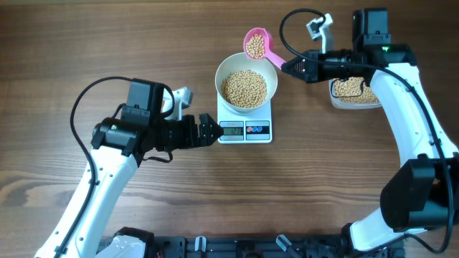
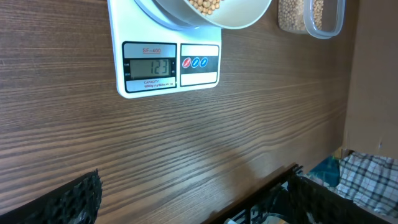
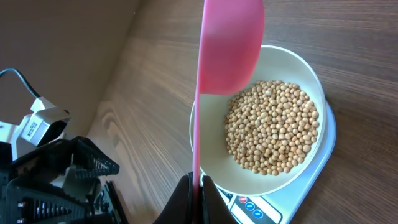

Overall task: Scoop item into bowl and weigh 150g on scale
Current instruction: 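Swing the left gripper toward the scale display to read it, then tilt the scoop with the right gripper to trickle soybeans into bowl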

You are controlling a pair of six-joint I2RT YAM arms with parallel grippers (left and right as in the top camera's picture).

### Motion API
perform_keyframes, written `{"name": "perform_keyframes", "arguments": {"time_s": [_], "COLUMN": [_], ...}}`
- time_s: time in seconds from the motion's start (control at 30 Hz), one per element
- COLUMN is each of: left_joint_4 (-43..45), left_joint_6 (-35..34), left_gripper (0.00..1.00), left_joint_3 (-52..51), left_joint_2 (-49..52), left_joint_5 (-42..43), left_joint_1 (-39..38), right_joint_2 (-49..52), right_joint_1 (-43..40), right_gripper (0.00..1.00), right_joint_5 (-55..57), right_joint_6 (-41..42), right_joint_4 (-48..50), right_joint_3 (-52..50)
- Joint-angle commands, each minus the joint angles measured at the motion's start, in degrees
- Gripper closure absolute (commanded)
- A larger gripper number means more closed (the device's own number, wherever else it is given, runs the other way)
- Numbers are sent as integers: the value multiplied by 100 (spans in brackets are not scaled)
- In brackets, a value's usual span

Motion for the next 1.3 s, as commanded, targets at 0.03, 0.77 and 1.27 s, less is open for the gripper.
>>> {"name": "perform_keyframes", "arguments": {"time_s": [0.03, 0.77, 1.27], "left_joint_4": [0, 20, 20], "left_joint_6": [133, 131, 133], "left_gripper": [0, 0, 0], "left_joint_3": [4, 4, 4], "left_joint_2": [33, 33, 33], "left_joint_5": [-258, -664, -664], "left_joint_1": [24, 24, 24], "right_joint_2": [-155, -155, -155], "right_joint_1": [-9, -9, -9], "right_gripper": [96, 96, 96], "right_joint_5": [-179, -131, 350], "right_joint_6": [-2, -7, -903], "right_joint_4": [44, 96, -660], "right_joint_3": [142, 140, 140]}}
